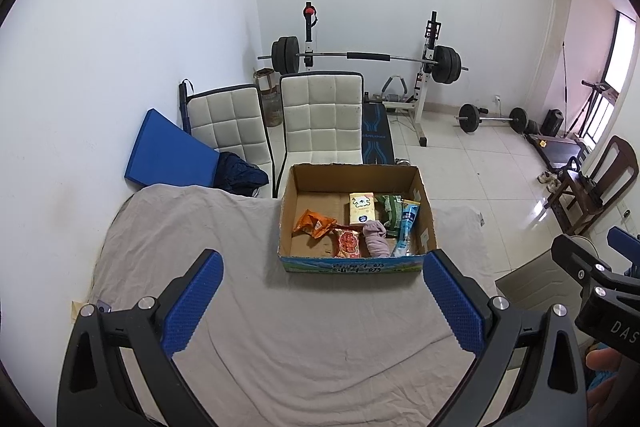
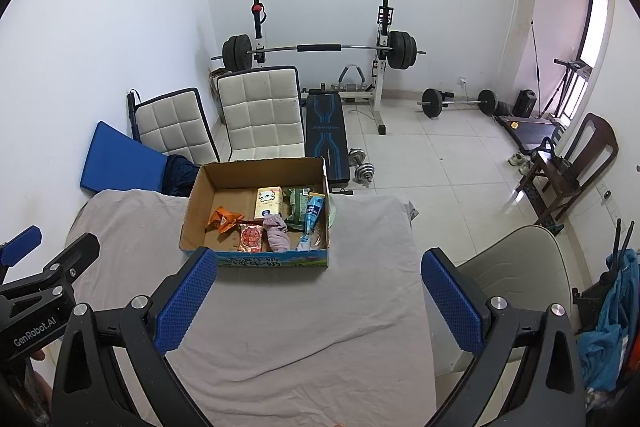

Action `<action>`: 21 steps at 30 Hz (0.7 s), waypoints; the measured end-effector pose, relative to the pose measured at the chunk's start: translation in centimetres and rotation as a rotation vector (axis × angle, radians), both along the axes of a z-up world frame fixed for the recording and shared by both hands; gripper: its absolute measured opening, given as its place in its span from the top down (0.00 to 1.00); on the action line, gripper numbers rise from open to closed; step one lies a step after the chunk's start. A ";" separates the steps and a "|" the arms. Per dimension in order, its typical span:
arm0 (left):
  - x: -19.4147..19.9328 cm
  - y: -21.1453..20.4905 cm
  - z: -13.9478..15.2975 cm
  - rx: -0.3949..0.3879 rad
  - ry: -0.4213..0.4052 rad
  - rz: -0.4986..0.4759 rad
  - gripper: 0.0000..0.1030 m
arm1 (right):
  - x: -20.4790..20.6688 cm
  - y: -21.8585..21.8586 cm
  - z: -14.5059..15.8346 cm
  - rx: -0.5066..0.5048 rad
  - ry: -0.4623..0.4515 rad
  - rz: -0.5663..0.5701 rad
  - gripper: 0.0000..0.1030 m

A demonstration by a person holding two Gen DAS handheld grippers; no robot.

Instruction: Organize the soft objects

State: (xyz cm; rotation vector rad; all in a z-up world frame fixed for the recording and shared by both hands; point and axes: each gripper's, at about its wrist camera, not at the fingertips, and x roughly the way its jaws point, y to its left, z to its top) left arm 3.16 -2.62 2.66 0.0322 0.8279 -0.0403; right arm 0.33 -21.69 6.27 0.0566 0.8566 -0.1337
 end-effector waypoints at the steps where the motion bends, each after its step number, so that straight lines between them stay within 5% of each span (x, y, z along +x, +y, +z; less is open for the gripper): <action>1: 0.0 0.0 0.0 0.000 0.001 -0.001 0.00 | 0.1 0.0 0.0 0.001 0.000 0.001 0.00; 21: -0.3 -0.4 0.2 -0.004 0.003 -0.005 0.00 | 0.2 -0.1 0.2 -0.002 -0.002 0.001 0.00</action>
